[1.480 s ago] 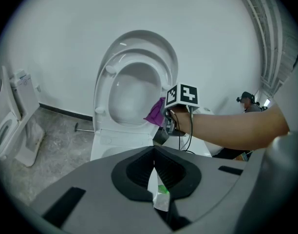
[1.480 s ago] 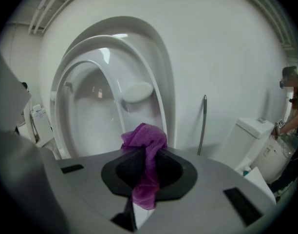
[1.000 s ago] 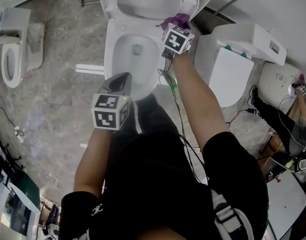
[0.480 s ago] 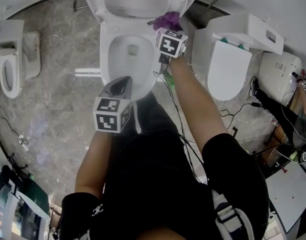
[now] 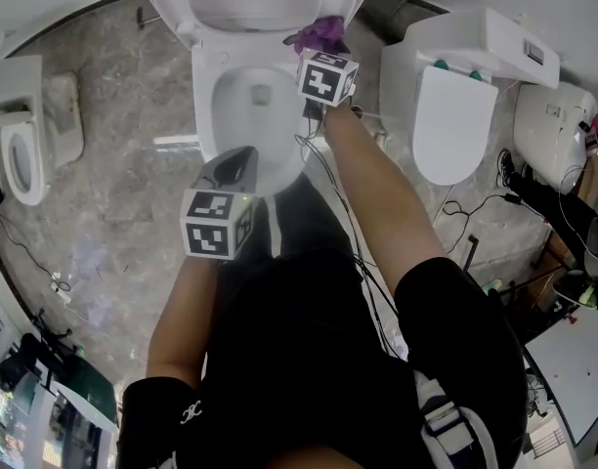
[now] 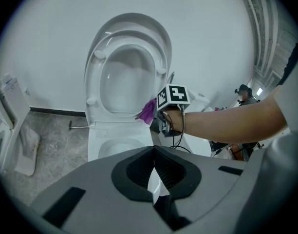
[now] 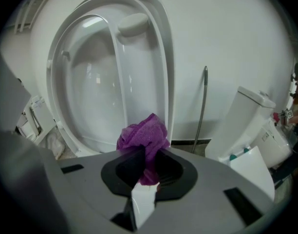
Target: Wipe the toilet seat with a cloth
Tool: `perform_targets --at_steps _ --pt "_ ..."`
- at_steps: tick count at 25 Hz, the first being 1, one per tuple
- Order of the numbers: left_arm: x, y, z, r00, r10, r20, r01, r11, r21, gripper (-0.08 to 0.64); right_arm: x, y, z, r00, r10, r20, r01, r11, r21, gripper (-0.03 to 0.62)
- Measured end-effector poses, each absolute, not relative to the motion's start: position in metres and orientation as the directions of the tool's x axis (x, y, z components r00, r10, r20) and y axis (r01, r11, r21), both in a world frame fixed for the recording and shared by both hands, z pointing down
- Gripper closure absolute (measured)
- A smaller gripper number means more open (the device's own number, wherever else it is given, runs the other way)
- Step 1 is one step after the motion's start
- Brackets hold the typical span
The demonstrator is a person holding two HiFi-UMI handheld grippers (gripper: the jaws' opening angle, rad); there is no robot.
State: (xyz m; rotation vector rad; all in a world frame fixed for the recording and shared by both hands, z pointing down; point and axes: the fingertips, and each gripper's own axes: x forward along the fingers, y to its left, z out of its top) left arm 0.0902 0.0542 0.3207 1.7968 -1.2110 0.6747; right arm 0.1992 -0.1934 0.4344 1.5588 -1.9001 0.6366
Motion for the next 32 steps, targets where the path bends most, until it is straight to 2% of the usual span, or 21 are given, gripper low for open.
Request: perform_targets --at_steps 13,22,32 --pt "0.077 0.063 0.352 0.372 -0.428 0.823 -0.928 -0.138 0.347 0.552 0.197 -0.197 0.497 -0.135 -0.631 0.764 -0.977 0.213 0.002 0.535" --pt "0.059 0.062 0.370 0.351 -0.420 0.837 -0.936 -0.121 0.332 0.552 0.185 -0.208 0.527 -0.102 -0.585 0.804 -0.966 0.250 0.059 0.535" --pt "0.064 0.039 0.348 0.350 -0.458 0.817 -0.936 -0.135 0.326 0.552 0.148 -0.165 0.509 -0.363 -0.493 0.790 -0.857 0.509 -0.076 0.535"
